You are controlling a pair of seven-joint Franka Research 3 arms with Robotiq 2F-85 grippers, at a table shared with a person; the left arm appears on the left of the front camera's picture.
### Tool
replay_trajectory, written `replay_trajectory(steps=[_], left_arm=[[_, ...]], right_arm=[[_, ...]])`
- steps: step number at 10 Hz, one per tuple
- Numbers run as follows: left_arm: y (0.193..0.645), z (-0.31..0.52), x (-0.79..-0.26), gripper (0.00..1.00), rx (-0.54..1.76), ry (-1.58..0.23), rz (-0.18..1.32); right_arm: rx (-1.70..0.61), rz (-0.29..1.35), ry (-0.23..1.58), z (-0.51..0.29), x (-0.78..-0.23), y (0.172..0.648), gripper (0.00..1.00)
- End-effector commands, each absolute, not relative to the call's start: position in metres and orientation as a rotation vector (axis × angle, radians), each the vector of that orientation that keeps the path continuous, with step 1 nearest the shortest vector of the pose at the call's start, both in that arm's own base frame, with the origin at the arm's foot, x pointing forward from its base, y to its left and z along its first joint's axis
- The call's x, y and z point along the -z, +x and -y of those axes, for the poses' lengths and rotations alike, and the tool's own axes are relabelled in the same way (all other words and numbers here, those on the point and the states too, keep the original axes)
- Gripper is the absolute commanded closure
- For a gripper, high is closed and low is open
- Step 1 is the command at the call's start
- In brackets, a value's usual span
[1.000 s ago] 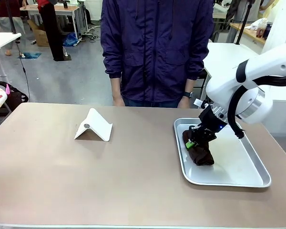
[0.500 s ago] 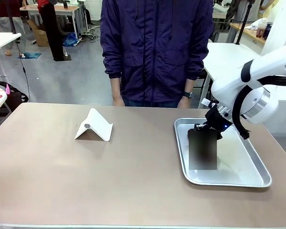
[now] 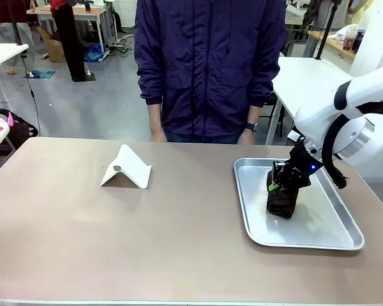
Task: Clean the surface of the table.
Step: Clean the area not pointed to by the person.
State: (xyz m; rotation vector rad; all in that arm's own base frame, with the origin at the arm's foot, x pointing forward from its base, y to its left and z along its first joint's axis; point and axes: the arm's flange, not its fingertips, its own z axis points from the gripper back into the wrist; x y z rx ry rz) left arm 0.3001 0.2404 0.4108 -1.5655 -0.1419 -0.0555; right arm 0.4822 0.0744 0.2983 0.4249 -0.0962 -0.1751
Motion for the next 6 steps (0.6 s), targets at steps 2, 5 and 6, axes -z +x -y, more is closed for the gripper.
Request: replay_trajectory(steps=[2, 5, 6], left_arm=[[0.299, -0.242, -0.416, 0.78, 0.043, -1.582, 0.149], [0.299, -0.242, -0.416, 0.78, 0.043, -1.582, 0.149], [0.299, -0.242, -0.416, 0.78, 0.043, -1.582, 0.149]], right_arm=[[0.288, 0.127, 0.444, -0.034, -0.282, 0.475, 0.88], [0.306, 0.100, 0.830, -0.033, -0.289, 0.474, 0.88], [0.310, 0.065, 0.989, -0.034, -0.291, 0.474, 0.88]])
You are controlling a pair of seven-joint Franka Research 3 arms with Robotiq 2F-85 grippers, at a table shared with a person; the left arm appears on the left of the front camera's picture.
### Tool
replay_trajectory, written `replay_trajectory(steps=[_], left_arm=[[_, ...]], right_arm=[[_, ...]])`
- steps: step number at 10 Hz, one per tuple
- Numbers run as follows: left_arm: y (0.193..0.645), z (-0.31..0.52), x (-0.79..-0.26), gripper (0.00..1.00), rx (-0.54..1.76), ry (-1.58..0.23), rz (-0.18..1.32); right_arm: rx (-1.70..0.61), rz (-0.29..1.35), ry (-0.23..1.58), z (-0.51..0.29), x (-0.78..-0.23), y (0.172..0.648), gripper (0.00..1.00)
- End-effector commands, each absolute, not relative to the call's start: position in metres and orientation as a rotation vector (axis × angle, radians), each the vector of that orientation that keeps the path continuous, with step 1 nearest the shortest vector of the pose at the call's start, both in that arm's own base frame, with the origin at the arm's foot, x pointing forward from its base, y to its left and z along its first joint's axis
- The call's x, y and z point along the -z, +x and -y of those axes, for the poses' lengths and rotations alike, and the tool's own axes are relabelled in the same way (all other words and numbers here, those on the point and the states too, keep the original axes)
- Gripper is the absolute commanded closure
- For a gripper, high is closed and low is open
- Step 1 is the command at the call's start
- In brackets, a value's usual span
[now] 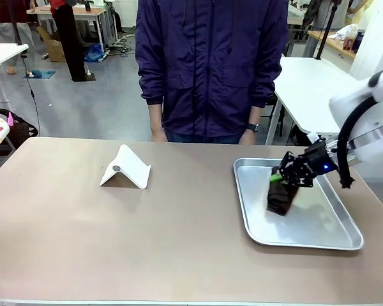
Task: Clean the surface of the table.
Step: Clean the area not pointed to by the person.
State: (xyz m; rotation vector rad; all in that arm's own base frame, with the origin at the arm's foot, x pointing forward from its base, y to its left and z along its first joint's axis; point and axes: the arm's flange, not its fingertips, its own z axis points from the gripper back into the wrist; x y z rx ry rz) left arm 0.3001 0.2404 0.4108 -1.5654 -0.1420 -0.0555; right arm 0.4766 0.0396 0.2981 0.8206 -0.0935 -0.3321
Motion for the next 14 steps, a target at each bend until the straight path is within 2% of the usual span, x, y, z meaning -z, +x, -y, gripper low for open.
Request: replay_trajectory(steps=[1, 4, 6, 10, 12, 14], left_arm=[[0.299, -0.242, -0.416, 0.78, 0.043, -1.582, 0.149], [0.299, -0.242, -0.416, 0.78, 0.043, -1.582, 0.149], [0.299, -0.242, -0.416, 0.78, 0.043, -1.582, 0.149], [0.299, -0.242, -0.416, 0.78, 0.043, -1.582, 0.149], [0.299, -0.242, -0.416, 0.78, 0.043, -1.582, 0.149], [0.299, -0.242, -0.416, 0.78, 0.043, -1.582, 0.149]], right_arm=[[0.328, 0.027, 1.136, -0.033, -0.293, 0.475, 0.88], [0.236, -0.056, 1.504, -0.031, -0.302, 0.473, 0.88], [0.130, -0.157, 1.666, -0.022, -0.322, 0.461, 0.88], [-0.025, -0.127, 1.780, 0.017, -0.378, 0.397, 0.88], [-0.003, -0.063, 1.743, 0.024, -0.392, 0.365, 0.88], [0.050, -0.003, 1.669, 0.028, -0.394, 0.354, 0.88]])
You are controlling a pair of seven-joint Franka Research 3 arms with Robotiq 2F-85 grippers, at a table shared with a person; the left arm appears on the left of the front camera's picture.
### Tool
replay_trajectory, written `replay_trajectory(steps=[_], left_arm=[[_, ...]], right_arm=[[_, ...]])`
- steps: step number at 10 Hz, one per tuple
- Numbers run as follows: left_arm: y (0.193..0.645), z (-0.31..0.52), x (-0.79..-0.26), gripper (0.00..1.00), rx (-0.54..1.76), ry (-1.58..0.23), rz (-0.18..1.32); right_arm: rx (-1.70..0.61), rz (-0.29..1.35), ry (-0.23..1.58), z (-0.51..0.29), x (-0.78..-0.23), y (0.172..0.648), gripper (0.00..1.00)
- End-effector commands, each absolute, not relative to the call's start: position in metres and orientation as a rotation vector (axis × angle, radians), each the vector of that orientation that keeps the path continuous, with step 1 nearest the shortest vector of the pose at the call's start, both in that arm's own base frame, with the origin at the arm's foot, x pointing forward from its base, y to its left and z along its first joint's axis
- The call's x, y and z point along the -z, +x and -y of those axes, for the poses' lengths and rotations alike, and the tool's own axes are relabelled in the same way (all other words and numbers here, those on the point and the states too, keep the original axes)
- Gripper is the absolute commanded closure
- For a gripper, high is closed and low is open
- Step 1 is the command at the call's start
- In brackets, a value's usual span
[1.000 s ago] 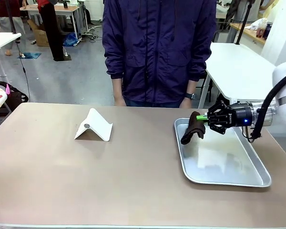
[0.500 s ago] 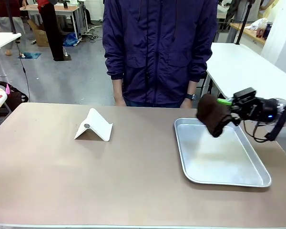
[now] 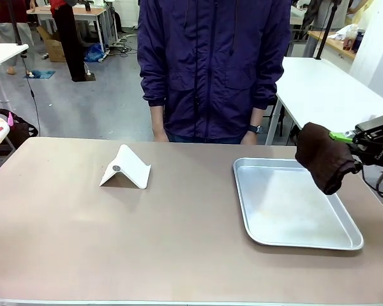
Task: Clean the surface of the table.
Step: Clean the area not pointed to by the person, then return the Lint Roller and towel to their original positions.
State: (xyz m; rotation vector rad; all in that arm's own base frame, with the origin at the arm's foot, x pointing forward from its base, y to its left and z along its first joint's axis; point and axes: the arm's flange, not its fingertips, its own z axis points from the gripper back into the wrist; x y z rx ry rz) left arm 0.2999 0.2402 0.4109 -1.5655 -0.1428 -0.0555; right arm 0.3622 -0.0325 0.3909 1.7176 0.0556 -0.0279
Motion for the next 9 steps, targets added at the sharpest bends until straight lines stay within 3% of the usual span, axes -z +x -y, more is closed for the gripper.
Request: replay_trajectory(steps=[1, 2, 9], left_arm=[[0.2991, -0.2423, -0.4158, 0.78, 0.043, -1.582, 0.149], [0.2991, -0.2423, -0.4158, 0.78, 0.043, -1.582, 0.149], [0.2991, -0.2423, -0.4158, 0.78, 0.043, -1.582, 0.149]], right_arm=[[0.080, 0.045, 1.622, 0.0260, -0.3930, 0.3563, 0.88], [0.028, -0.056, 1.718, 0.0325, -0.3909, 0.3622, 0.88], [0.028, -0.056, 1.718, 0.0325, -0.3909, 0.3622, 0.88]])
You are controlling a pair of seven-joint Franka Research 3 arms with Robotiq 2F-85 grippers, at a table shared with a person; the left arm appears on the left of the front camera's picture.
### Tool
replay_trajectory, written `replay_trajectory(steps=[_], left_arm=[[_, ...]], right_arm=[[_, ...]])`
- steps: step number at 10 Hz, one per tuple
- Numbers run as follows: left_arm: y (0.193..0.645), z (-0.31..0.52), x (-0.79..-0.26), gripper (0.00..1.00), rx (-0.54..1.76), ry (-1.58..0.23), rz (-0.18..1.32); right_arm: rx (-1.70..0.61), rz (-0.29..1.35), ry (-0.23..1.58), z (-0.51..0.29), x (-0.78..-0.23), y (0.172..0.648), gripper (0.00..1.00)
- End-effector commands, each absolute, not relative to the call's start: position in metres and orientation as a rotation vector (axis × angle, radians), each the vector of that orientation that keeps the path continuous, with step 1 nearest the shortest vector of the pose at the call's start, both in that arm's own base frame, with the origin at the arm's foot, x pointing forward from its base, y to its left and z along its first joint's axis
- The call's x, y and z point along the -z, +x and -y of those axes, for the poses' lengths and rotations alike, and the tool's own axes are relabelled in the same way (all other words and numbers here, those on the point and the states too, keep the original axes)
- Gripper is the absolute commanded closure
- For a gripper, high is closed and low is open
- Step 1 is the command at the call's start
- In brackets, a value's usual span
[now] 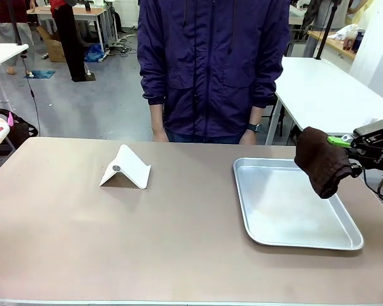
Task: Clean the surface of the table.
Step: Return the Lint Roller and towel to their original positions.
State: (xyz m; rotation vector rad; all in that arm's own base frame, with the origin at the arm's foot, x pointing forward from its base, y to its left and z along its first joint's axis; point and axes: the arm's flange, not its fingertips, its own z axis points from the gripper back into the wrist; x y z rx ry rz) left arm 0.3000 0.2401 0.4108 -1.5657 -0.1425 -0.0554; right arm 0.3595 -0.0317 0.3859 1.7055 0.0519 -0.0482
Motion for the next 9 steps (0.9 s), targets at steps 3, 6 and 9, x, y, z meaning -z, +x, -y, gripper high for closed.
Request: replay_trajectory(steps=[3, 6, 9], left_arm=[[0.299, -0.242, -0.416, 0.78, 0.043, -1.582, 0.149], [0.299, -0.242, -0.416, 0.78, 0.043, -1.582, 0.149], [0.293, -0.233, -0.432, 0.78, 0.056, -1.548, 0.148]], right_arm=[[0.028, -0.056, 1.718, 0.032, -0.391, 0.362, 0.88], [0.028, -0.056, 1.718, 0.032, -0.391, 0.362, 0.88], [0.027, -0.017, 1.680, 0.020, -0.396, 0.358, 0.88]])
